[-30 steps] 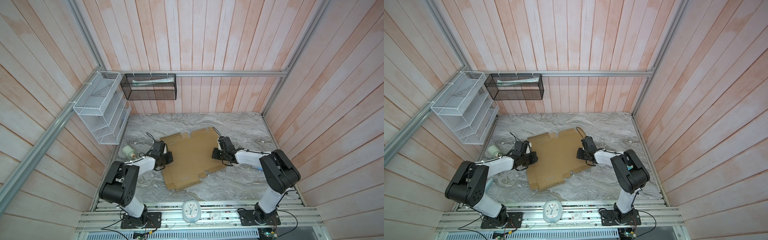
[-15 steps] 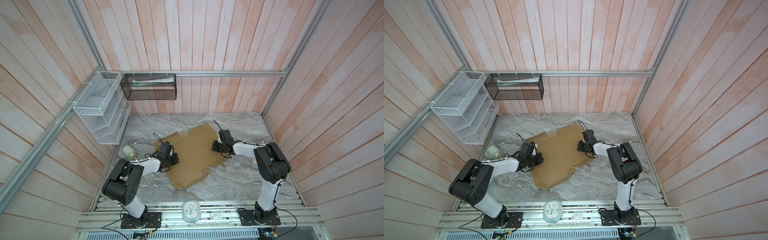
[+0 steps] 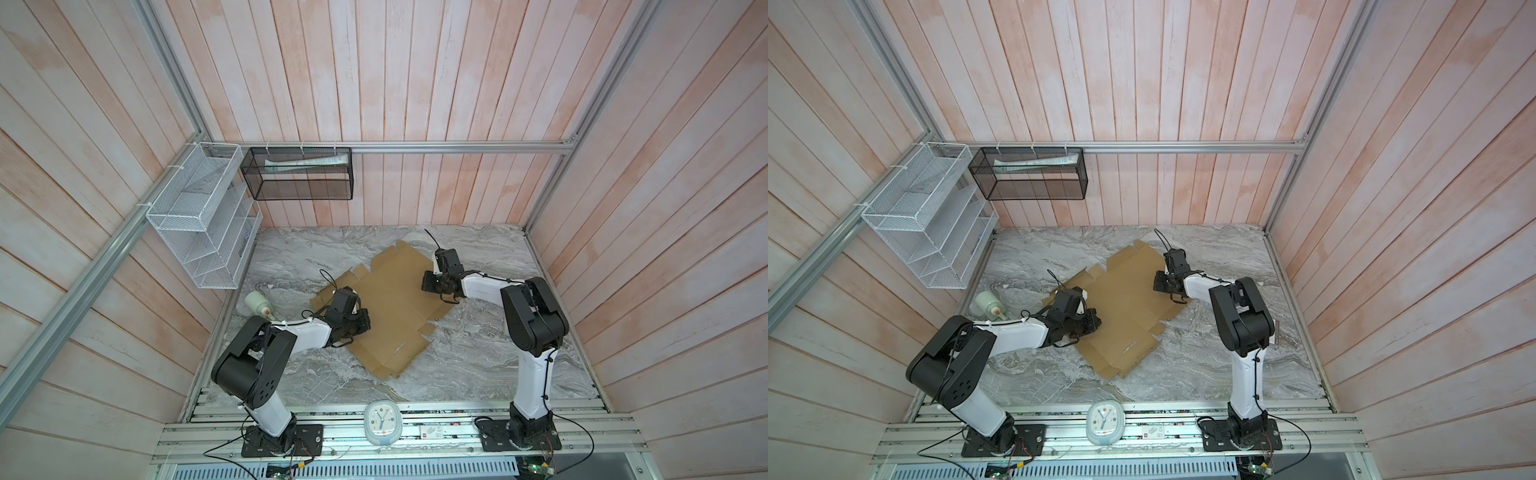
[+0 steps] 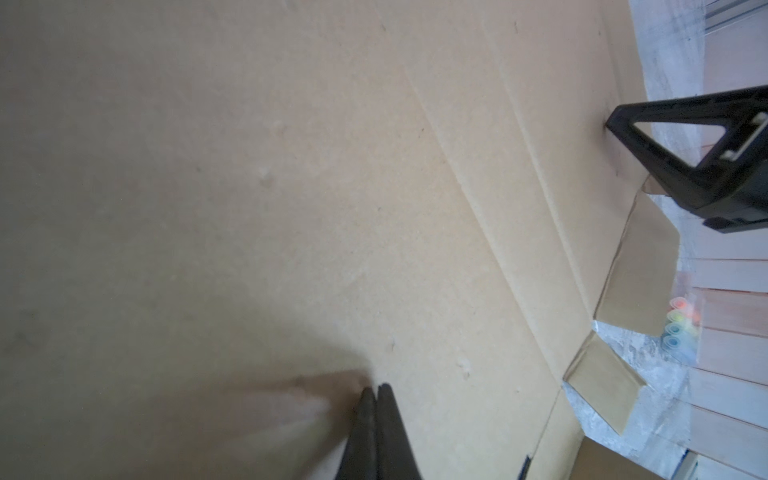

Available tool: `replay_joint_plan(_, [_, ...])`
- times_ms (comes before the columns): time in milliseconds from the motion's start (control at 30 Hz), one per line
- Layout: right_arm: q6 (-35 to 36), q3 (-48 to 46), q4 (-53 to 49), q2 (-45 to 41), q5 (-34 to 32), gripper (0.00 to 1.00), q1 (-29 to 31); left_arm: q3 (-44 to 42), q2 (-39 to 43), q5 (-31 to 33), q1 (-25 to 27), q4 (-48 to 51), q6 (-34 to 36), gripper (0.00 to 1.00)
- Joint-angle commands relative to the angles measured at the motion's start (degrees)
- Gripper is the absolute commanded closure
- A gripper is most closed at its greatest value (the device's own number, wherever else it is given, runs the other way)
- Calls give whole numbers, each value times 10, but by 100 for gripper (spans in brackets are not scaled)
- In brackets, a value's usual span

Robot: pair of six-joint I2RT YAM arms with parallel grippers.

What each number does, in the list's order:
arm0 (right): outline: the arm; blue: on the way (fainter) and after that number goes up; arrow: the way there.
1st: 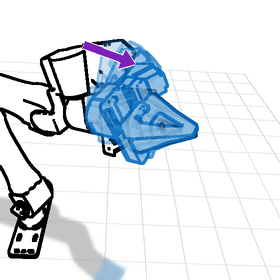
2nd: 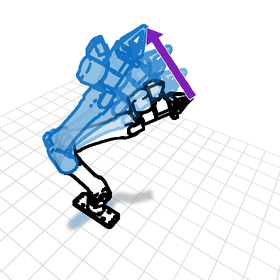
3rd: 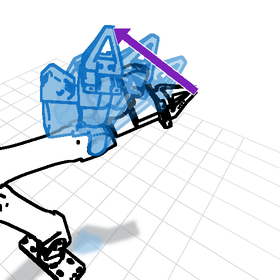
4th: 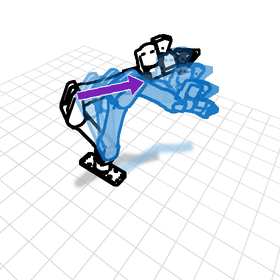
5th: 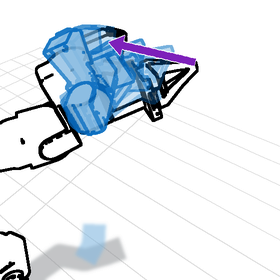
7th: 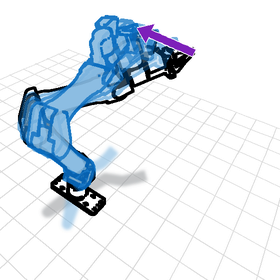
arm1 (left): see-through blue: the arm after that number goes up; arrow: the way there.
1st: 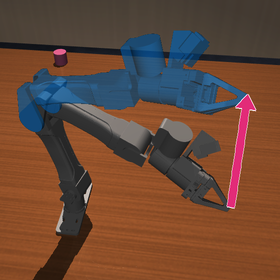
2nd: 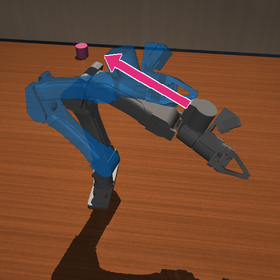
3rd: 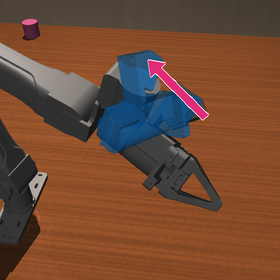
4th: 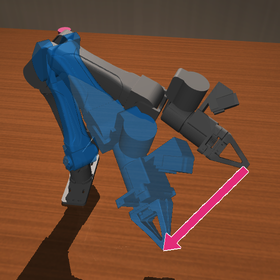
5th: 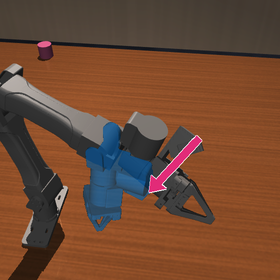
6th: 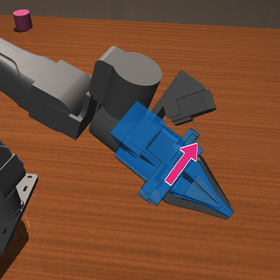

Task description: Fold the paper box

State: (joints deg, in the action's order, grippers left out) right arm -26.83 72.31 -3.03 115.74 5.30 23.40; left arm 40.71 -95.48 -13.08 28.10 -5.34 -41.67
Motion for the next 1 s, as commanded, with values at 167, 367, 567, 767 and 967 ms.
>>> replay_joint_plan(167, [23,-56,-61,-154,-57,100,83,101,14,2,-36,73,60,100])
replay_joint_plan(367, [-11,-128,-46,-213,-17,98,148,165,-1,-1,-98,114,114,100])
replay_joint_plan(567, [-26,-153,-63,-200,10,99,193,192,-45,-2,-131,121,134,100])
replay_joint_plan(767, [-36,-207,-50,-202,54,100,205,191,-75,27,-148,109,137,100])
replay_joint_plan(967, [-52,-247,-58,-218,53,100,210,184,-85,48,-162,99,132,100])
